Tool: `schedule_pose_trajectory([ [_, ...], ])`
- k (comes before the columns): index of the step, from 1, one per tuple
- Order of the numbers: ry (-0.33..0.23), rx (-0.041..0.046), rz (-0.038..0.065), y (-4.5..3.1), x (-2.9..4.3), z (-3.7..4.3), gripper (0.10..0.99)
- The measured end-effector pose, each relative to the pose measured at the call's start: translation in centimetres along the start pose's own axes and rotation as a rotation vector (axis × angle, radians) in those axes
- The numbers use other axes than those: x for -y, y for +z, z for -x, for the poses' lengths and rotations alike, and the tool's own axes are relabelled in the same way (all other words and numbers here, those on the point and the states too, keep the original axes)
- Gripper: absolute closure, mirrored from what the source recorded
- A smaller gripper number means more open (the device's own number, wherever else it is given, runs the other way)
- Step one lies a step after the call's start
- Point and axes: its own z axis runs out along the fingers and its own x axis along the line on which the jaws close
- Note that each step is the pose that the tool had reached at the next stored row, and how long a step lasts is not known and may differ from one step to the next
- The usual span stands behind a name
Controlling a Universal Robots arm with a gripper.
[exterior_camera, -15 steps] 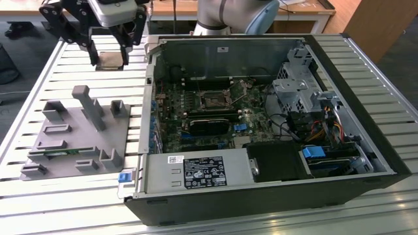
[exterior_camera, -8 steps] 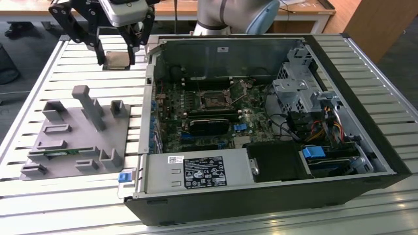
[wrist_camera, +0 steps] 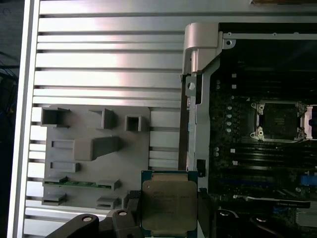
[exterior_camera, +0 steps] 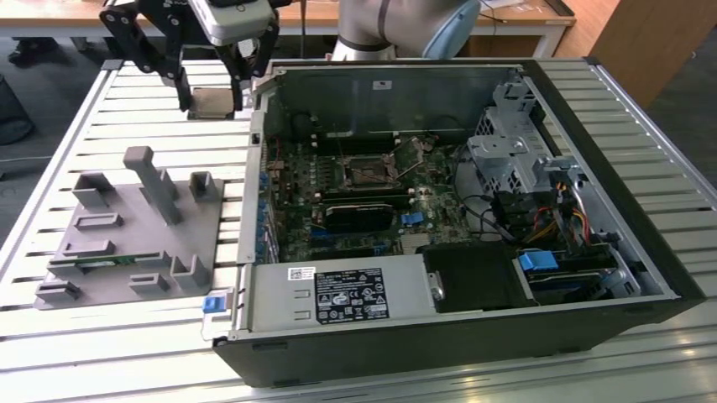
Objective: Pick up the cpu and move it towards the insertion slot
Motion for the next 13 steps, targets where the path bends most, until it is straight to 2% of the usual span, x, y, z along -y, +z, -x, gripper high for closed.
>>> schedule_pose_trajectory([
  [13,0.001,-0.0094,0.000,-0.26,0.05,2.32,0.545],
])
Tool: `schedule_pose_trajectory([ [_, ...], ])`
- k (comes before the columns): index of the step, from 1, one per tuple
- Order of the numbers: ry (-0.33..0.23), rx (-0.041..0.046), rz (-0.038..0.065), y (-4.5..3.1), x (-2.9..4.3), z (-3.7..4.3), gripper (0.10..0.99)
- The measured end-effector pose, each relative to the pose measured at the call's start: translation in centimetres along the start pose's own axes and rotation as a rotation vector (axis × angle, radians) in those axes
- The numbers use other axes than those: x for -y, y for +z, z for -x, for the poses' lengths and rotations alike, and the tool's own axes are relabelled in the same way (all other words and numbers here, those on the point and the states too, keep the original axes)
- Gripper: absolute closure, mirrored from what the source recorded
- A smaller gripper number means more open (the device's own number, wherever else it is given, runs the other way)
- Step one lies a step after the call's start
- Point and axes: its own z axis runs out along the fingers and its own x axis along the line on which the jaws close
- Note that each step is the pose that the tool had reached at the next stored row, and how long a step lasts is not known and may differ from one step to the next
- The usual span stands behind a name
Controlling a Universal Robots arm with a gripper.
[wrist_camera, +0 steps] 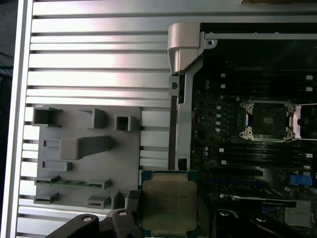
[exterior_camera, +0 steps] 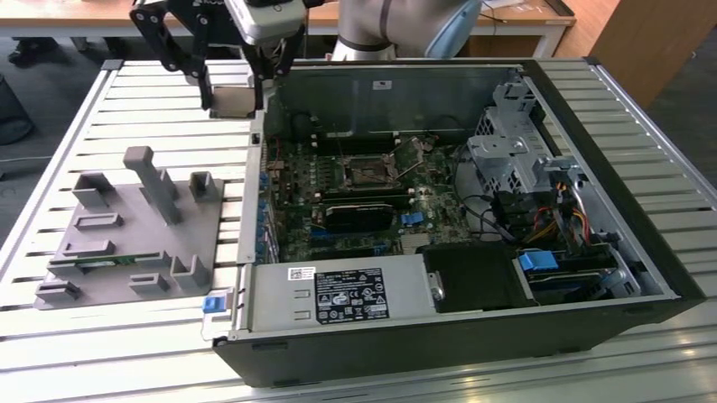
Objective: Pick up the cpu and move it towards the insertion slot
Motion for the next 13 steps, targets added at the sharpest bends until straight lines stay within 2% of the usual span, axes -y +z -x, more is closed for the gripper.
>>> schedule_pose_trajectory([
  [13,0.001,-0.0108,0.000,-0.27,0.04,2.26,0.545],
])
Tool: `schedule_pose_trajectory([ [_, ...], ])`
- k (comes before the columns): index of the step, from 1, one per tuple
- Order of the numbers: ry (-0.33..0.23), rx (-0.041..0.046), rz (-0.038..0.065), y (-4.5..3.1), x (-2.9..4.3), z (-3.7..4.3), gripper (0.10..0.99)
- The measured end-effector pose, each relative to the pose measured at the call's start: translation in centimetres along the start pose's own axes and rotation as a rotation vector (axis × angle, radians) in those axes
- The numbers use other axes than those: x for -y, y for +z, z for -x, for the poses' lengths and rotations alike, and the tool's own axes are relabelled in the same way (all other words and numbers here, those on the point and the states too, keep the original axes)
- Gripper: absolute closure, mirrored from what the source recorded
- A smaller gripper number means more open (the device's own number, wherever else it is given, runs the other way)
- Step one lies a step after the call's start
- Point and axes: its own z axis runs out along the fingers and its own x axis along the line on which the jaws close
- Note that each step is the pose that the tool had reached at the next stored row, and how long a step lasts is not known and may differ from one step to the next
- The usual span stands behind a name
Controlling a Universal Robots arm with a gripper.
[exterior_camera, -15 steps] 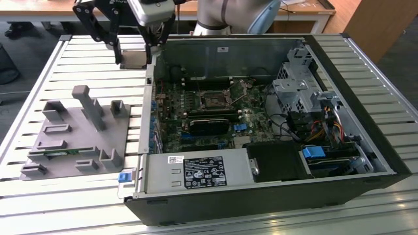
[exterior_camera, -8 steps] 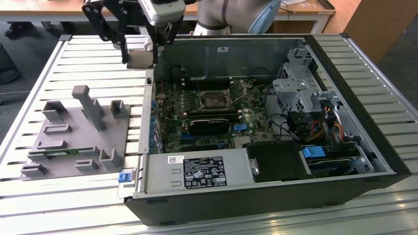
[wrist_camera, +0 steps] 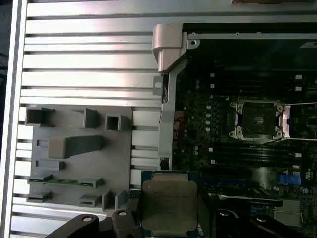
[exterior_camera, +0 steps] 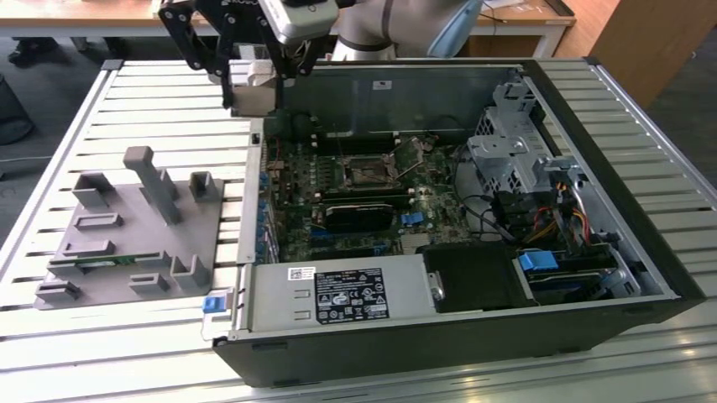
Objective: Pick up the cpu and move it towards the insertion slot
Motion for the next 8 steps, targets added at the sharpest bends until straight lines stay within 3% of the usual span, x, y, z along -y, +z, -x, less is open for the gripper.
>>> schedule_pose_trajectory([
  [8,0.001,-0.0088,0.000,-0.22,0.04,1.90,0.545],
])
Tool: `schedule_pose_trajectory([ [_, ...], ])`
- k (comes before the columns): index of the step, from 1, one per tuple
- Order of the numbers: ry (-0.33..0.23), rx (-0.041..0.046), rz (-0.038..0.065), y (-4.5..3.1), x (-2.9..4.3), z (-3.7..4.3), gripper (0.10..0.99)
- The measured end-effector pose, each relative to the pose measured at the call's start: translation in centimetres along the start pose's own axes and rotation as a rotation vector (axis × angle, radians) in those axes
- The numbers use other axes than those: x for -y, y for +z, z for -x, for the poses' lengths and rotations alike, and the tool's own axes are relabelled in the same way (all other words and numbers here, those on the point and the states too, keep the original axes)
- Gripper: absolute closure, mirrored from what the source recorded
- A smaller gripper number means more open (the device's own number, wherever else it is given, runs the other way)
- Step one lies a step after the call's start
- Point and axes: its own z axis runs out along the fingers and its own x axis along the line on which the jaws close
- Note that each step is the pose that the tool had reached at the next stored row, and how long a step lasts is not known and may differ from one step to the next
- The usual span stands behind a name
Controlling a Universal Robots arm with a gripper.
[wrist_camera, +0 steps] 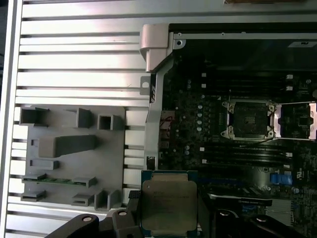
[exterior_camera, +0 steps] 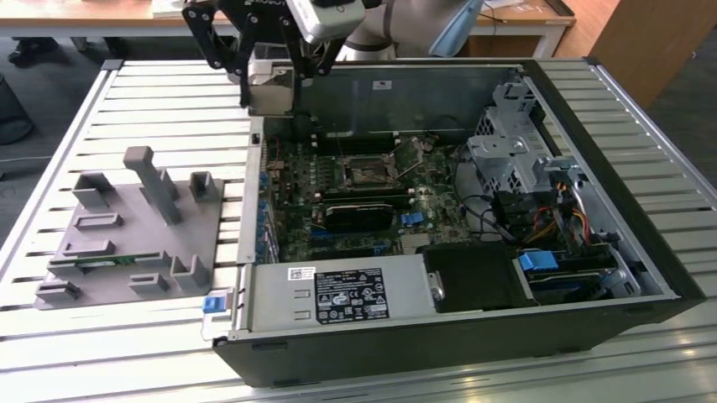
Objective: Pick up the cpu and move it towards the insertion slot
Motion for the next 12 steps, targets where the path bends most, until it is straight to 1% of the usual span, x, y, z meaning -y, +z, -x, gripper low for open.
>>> schedule_pose_trajectory([
  [2,0.000,-0.0010,0.000,-0.06,0.01,0.46,0.545],
  [4,0.000,-0.0015,0.000,-0.14,-0.01,1.10,0.545],
  [8,0.000,-0.0018,0.000,-0.31,-0.06,2.58,0.545],
  [12,0.000,-0.0045,0.000,-0.50,-0.04,4.12,0.545],
])
